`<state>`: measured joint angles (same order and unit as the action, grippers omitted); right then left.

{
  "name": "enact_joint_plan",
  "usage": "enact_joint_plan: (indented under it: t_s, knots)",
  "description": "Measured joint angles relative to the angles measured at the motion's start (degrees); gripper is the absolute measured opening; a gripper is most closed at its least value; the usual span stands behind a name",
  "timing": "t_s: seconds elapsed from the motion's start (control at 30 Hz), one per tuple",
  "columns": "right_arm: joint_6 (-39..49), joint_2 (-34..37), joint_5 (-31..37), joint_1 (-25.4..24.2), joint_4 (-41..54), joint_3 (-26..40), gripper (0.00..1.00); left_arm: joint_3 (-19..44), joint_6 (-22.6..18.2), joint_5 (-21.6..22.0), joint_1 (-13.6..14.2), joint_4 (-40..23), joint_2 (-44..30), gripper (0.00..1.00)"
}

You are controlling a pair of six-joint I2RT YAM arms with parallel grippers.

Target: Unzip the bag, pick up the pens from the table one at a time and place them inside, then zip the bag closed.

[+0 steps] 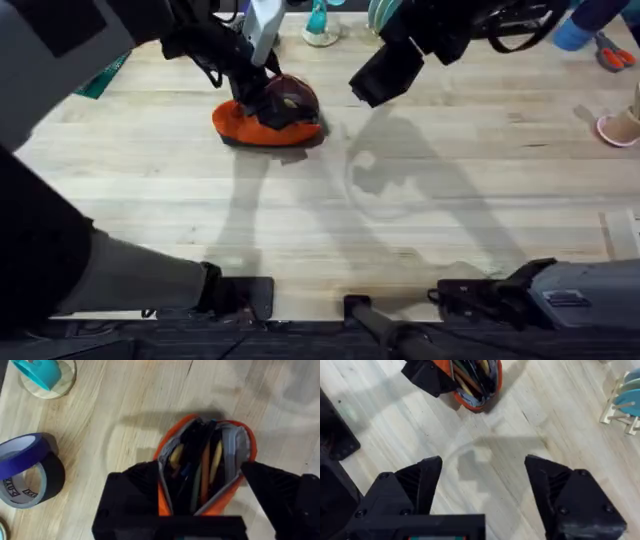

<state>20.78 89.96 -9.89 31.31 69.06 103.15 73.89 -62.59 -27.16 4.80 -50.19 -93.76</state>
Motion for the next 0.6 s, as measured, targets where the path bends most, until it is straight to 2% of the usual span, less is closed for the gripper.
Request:
enact_joint_plan:
  t_s: [0.3,0.47,0.6]
  knots:
    - [0.00,-0.01,0.00,0.00,0.00,0.00,0.996,1.34,1.55,0.06,0.00,0.06,1.10,0.993]
    - [0.00,-0.01,0.00,0.00,0.00,0.00,0.996,2.76,2.03,0.02,0.00,0.00,5.54,0.993]
    - [0.00,-0.01,0.00,0.00,-0.02,0.00,0.996,2.99,4.16,0.02,0.00,-0.27,9.13,0.993]
